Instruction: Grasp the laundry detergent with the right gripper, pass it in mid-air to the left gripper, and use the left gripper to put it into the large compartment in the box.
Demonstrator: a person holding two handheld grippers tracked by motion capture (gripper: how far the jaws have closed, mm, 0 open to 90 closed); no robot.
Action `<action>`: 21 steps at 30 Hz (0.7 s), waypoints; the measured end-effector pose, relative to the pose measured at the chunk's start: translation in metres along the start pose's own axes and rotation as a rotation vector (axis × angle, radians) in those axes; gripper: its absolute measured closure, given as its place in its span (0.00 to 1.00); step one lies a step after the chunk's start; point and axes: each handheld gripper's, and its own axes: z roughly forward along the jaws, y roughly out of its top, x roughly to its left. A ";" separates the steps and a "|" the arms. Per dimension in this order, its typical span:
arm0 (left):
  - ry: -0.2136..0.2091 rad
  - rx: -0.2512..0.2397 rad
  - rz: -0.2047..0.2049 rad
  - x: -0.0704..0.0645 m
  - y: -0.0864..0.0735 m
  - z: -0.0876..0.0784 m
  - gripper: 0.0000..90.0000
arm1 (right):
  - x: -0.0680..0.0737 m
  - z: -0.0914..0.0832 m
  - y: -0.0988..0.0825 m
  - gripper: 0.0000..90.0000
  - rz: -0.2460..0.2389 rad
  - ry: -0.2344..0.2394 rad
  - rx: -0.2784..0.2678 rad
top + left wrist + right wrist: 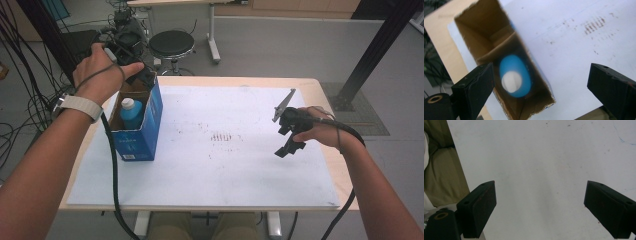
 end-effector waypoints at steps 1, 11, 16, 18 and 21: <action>-0.011 -0.006 0.027 -0.003 0.002 -0.002 0.09 | 0.000 0.000 0.000 0.12 0.003 0.000 0.000; -0.109 0.003 0.291 -0.040 0.021 0.002 0.09 | 0.001 -0.003 0.000 0.12 0.008 -0.003 -0.006; -0.135 0.020 0.408 -0.055 0.027 0.011 0.09 | -0.001 -0.004 -0.004 0.12 0.027 -0.008 -0.016; -0.146 0.019 0.446 -0.060 0.029 0.016 0.09 | -0.002 -0.004 -0.004 0.11 0.031 -0.009 -0.015; -0.145 0.011 0.494 -0.070 0.032 0.024 0.10 | -0.001 -0.004 -0.004 0.11 0.031 -0.009 -0.016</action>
